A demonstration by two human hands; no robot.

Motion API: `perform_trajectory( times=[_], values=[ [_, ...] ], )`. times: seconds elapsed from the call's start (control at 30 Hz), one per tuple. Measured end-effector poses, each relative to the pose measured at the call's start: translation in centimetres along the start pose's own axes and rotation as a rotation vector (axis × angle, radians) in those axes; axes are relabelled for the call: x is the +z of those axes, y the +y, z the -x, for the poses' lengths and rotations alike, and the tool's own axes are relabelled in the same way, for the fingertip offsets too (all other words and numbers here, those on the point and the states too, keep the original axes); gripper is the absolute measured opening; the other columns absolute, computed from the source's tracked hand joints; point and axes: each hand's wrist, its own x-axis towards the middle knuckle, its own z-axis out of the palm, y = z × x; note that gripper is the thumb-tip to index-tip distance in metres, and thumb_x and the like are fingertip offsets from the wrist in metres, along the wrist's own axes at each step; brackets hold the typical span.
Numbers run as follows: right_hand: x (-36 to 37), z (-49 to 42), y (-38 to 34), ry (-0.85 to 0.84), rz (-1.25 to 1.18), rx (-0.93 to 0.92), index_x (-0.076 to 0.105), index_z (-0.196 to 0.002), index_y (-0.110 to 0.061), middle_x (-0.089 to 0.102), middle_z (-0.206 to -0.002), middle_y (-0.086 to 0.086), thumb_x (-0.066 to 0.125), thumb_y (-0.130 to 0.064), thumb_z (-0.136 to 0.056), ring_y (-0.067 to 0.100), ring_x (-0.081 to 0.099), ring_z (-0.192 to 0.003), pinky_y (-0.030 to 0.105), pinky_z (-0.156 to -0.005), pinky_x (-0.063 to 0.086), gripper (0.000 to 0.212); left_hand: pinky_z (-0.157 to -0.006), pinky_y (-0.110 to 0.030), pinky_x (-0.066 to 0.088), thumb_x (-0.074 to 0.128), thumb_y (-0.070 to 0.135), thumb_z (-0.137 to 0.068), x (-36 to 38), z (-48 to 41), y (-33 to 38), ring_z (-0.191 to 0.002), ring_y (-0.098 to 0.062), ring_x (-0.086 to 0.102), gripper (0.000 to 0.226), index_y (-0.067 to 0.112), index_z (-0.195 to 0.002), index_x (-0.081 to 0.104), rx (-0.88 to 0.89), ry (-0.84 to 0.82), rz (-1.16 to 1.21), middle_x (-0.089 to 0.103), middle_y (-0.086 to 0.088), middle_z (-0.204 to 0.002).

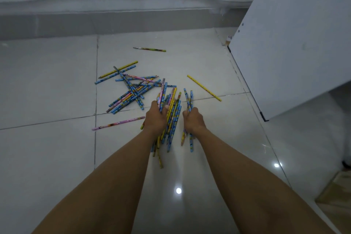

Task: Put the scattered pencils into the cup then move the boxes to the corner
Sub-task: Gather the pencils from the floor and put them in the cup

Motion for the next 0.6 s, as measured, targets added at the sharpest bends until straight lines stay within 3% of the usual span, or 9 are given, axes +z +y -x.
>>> perform_trajectory(
  times=[0.13,0.27,0.33,0.4,0.43,0.5,0.6],
  values=[
    [-1.0,-0.2,-1.2,-0.003,-0.114,-0.139,0.039,-0.116,-0.004,0.056,-0.092,0.015,0.033,-0.033,-0.103,0.026,0.052,-0.077,0.033,-0.065,0.039,0.032,-0.048,-0.028,0.030,0.045,0.043,-0.097,-0.5,-0.7,1.5,-0.056,-0.011,0.041,0.035,0.010,-0.087,0.042,0.028,0.022,0.043,0.043,0.000,-0.066],
    [-2.0,0.2,-3.5,-0.074,-0.273,-0.253,0.034,-0.116,-0.011,0.053,-0.083,0.013,0.031,-0.042,-0.102,0.026,0.055,-0.071,0.045,-0.067,0.053,0.033,-0.053,-0.028,0.034,0.045,0.046,-0.097,-0.8,-1.4,3.6,-0.064,-0.016,0.048,0.037,0.010,-0.087,0.049,0.088,0.028,0.132,0.049,0.000,-0.071],
    [-2.5,0.6,-4.9,-0.064,-0.330,-0.293,0.033,-0.127,-0.011,0.059,-0.102,0.018,0.031,-0.045,-0.102,0.028,0.061,-0.086,0.049,-0.080,0.055,0.042,-0.059,-0.028,0.039,0.045,0.045,-0.097,-1.1,-1.5,5.2,-0.071,-0.016,0.055,0.037,0.011,-0.086,0.056,0.135,0.050,0.182,0.057,-0.002,-0.077],
    [-3.0,0.8,-6.4,-0.029,-0.406,-0.316,0.028,-0.143,-0.010,0.052,-0.135,0.014,0.034,-0.047,-0.101,0.028,0.055,-0.118,0.050,-0.099,0.047,0.057,-0.052,-0.022,0.036,0.047,0.045,-0.096,-1.9,-1.7,7.0,-0.058,-0.009,0.050,0.039,0.019,-0.068,0.052,0.163,0.087,0.247,0.050,0.003,-0.063],
    [-3.4,0.9,-7.6,-0.013,-0.462,-0.332,0.030,-0.143,-0.010,0.051,-0.138,0.011,0.036,-0.049,-0.100,0.026,0.054,-0.120,0.048,-0.100,0.047,0.058,-0.046,-0.020,0.032,0.047,0.047,-0.096,-2.4,-2.0,8.0,-0.051,-0.005,0.045,0.042,0.021,-0.063,0.049,0.174,0.101,0.278,0.044,0.006,-0.056],
    [-4.3,1.3,-9.9,0.017,-0.600,-0.370,0.046,-0.128,-0.013,0.063,-0.117,0.005,0.042,-0.054,-0.096,0.018,0.063,-0.096,0.043,-0.081,0.055,0.052,-0.045,-0.021,0.032,0.046,0.051,-0.094,-3.5,-2.5,9.8,-0.046,-0.006,0.043,0.048,0.013,-0.068,0.056,0.178,0.117,0.336,0.043,0.007,-0.052],
    [-6.3,2.1,-13.3,0.055,-0.716,-0.494,0.054,-0.092,-0.026,0.057,-0.067,-0.014,0.048,-0.059,-0.091,0.003,0.050,-0.052,0.029,-0.053,0.044,0.033,-0.047,-0.027,0.034,0.045,0.054,-0.093,-6.2,-3.4,12.7,-0.047,-0.010,0.042,0.048,0.014,-0.068,0.050,0.234,0.190,0.381,0.043,0.005,-0.052]
  ],
)
